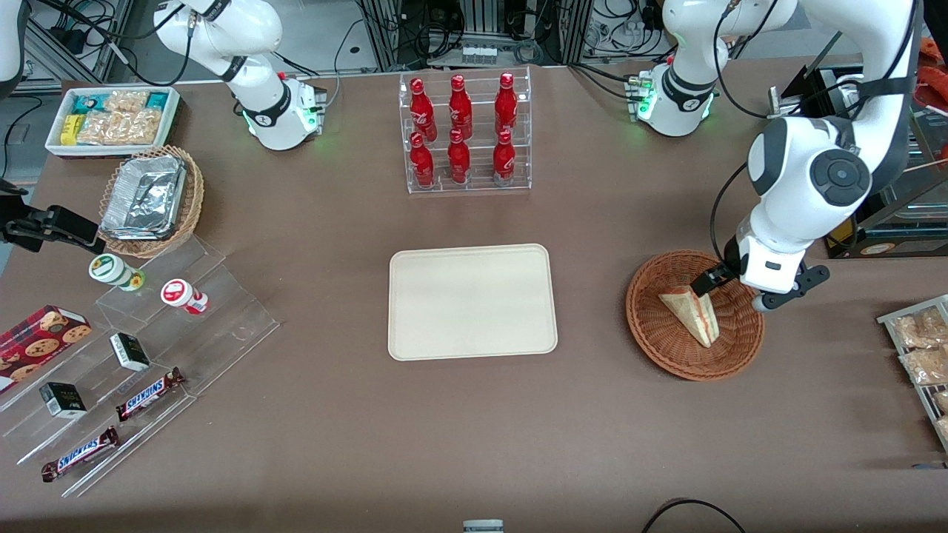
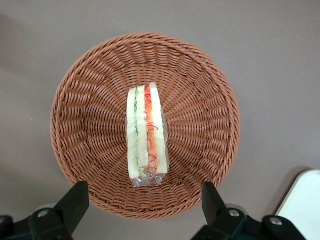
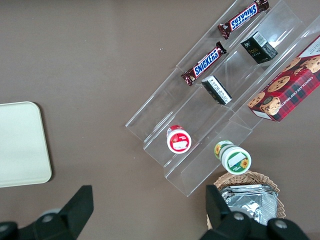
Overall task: Place sandwich from basket to tray
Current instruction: 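Lower the left gripper and close it on the wrapped sandwich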
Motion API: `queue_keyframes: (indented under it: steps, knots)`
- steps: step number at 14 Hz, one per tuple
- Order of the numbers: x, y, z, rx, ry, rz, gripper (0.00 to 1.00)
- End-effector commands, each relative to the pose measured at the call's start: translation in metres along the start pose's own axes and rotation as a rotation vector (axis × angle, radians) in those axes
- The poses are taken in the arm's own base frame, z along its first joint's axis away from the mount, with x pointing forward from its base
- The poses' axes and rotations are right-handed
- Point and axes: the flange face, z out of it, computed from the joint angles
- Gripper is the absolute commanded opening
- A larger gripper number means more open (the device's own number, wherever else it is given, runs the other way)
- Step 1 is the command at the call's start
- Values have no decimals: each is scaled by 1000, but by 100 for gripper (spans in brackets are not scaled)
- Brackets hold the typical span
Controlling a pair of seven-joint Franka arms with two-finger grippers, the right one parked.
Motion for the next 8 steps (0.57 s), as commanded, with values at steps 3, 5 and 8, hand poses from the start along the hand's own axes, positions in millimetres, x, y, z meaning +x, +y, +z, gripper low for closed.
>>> queue_keyframes:
  steps: [3,5,8]
  knots:
    - [2,-7,24,6,4,-71,100]
    - [3,-6,42,10,-12,-96,100]
    - [5,-3,69,4,-20,-124,100]
